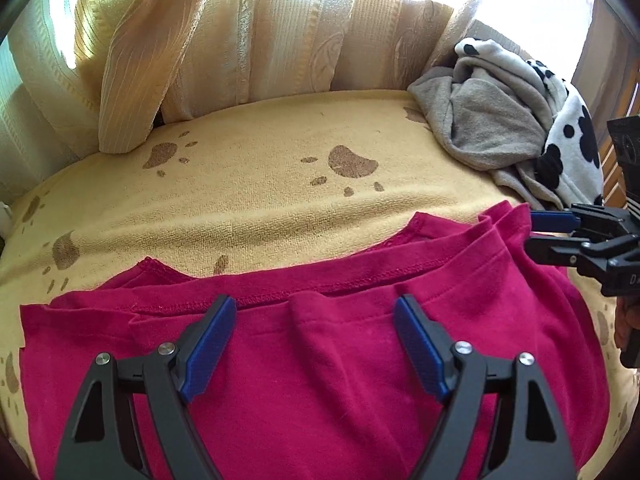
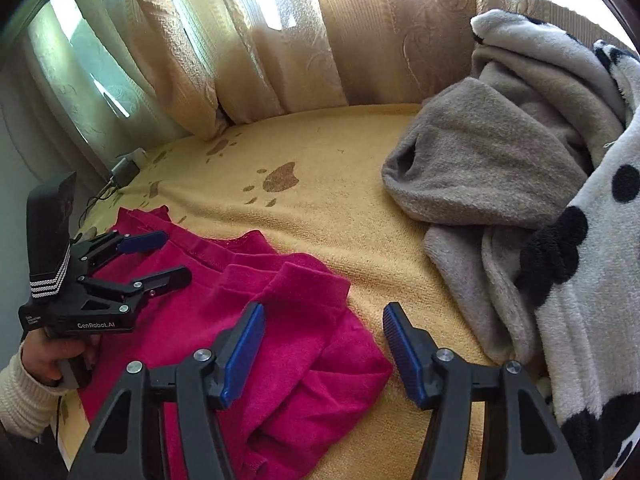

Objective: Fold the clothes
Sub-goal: 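Pull the grasped edge straight with the right gripper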

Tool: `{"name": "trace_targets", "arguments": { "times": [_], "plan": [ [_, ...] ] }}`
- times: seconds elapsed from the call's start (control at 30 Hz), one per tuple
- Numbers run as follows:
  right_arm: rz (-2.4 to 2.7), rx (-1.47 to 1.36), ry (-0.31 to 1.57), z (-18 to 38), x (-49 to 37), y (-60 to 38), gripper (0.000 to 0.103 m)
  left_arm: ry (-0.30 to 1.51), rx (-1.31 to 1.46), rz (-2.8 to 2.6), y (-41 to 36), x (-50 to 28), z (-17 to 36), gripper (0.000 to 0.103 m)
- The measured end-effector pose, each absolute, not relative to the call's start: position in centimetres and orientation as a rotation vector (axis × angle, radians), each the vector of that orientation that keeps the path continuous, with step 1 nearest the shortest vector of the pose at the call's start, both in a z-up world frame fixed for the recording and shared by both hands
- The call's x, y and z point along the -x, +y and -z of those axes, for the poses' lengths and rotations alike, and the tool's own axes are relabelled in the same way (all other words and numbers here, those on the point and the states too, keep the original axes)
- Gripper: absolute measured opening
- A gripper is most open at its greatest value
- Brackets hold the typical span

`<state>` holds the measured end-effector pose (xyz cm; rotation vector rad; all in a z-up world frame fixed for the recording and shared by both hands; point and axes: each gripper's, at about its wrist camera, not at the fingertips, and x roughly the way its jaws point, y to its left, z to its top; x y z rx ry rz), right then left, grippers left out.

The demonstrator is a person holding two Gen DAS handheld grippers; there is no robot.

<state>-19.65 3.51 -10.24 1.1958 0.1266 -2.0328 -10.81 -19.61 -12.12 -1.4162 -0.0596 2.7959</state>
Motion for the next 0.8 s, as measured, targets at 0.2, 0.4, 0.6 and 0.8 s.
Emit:
{"name": "trace_targets", "arguments": {
  "times": [0.2, 0.4, 0.6, 0.8],
  "plan": [
    [2.006, -1.157, 0.097, 10.1, 19.2, 3.6, 0.019, -0.115, 1.412, -2.808, -21.1, 10.6, 12.0, 0.085],
    [2.143, -1.055, 0.138, 8.0, 17.8, 5.0, 0.015, -0.108, 1.43, -2.843, -22.5, 10.1, 12.1, 0.085],
    [2.297, -1.034, 0.23, 7.5, 17.8, 6.5, 0.007, -0.214, 1.435, -2.889, -25.1, 10.2, 12.1, 0.085],
    [2.225, -0.985, 0.049, 6.3, 16.4, 7.9, 0.008, -0.165, 1.461, -2.939, -25.2, 10.6, 12.0, 0.085]
  ]
}}
